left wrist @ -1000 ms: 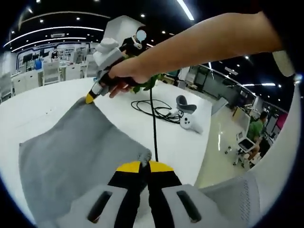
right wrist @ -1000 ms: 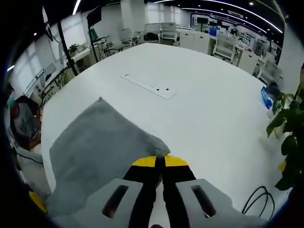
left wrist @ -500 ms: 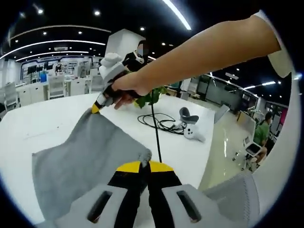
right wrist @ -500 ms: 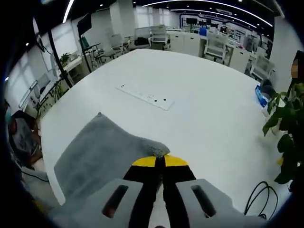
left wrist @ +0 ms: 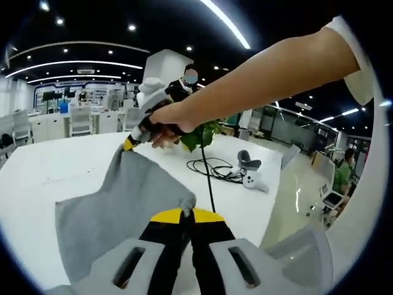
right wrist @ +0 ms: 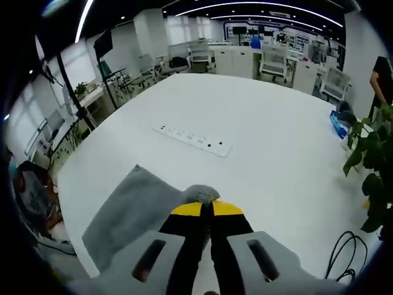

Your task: Fold the towel on the table until its edges align and the towel forms a compact rectangular stack.

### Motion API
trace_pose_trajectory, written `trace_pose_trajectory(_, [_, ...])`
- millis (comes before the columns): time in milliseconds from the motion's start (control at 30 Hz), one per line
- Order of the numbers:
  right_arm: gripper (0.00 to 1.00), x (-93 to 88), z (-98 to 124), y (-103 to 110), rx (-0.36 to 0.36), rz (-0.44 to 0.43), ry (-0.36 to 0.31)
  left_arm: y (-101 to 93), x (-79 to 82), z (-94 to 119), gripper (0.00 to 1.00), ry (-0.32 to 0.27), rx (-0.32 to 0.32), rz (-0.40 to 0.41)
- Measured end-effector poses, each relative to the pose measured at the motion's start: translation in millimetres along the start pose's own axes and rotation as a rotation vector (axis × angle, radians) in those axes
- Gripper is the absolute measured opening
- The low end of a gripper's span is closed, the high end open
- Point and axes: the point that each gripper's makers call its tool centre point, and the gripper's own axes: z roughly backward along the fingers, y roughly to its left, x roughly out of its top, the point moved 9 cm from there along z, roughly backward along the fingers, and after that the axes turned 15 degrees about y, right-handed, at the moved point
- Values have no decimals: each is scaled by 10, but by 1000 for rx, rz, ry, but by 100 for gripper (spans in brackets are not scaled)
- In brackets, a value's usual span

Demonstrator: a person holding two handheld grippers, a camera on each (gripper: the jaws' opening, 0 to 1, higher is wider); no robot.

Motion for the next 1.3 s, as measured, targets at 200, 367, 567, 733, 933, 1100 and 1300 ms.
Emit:
trace_pose_trajectory(200, [0, 34, 29, 111, 22, -51, -16, 57, -25, 134, 4, -38, 36, 4])
trace_pose_trajectory(367, [0, 86, 14, 212, 21, -36, -18, 79, -67, 219, 4, -50, 56, 20])
trace_pose_trajectory(567, [0, 181, -28, 335, 32, -25, -20, 171, -121, 305, 4, -59, 93, 39])
trace_pose_trajectory(733, [0, 243, -90, 437, 39, -14, -21, 222, -196, 378, 4, -67, 113, 66])
trace_pose_trajectory(933, [0, 296, -150, 570, 48, 1, -22, 272, -271, 434, 4, -70, 127, 84])
trace_pose_trajectory(1100, [0, 343, -198, 650, 51, 15, -24, 274, -337, 474, 4, -63, 134, 99])
trace_pose_trajectory(1300, [0, 385, -227, 729, 59, 20, -33, 269, -381, 525, 4, -58, 150, 103])
